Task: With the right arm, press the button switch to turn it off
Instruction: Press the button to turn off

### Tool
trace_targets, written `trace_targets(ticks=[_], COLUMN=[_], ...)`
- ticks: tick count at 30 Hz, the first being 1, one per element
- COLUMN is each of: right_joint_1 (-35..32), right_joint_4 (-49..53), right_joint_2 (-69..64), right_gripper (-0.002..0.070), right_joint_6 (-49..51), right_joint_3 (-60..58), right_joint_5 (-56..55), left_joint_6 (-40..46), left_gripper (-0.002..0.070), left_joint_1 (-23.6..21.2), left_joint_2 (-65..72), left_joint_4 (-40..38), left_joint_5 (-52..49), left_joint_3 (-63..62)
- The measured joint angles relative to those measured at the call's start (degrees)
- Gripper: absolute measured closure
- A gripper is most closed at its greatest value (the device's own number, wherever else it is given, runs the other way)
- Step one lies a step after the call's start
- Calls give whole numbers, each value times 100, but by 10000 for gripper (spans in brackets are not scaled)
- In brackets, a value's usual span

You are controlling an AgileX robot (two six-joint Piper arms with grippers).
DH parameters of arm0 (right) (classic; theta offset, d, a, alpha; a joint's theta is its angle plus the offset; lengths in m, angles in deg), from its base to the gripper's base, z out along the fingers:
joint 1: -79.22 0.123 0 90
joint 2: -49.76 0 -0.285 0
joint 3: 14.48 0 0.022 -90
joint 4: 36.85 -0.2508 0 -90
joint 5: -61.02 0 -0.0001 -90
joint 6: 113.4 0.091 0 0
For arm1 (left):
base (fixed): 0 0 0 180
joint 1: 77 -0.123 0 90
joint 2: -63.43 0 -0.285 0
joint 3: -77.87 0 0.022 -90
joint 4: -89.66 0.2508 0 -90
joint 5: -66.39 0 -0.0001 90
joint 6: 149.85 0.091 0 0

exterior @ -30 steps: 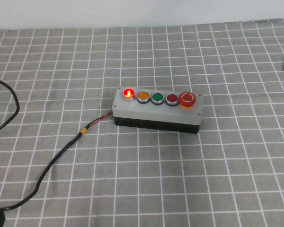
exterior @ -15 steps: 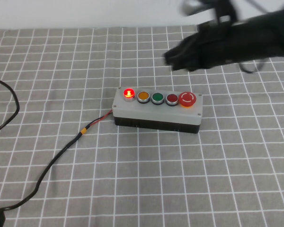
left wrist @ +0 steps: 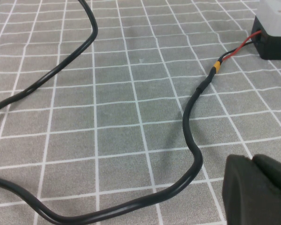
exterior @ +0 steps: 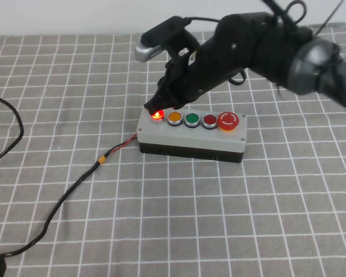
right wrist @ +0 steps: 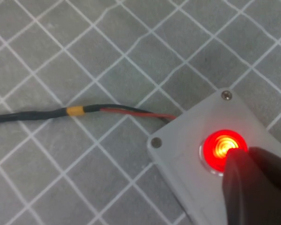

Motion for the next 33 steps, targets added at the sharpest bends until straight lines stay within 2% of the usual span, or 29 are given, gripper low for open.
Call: trace_targets(ticks=[14,33], right_joint_1=[0,0], right_joint_4=[71,-7], right_joint_2=[-554,-553], right_gripper=[692,692], right_joint_6=[88,100], right_joint_3=[341,341], right_joint_5=[-61,-400], left_joint_6=[0,0], left_gripper=[678,678], left_joint_1=[0,0], left_joint_2=[0,0], left_joint_4=[0,0], left_joint_5=[0,0], left_joint_3=[0,0])
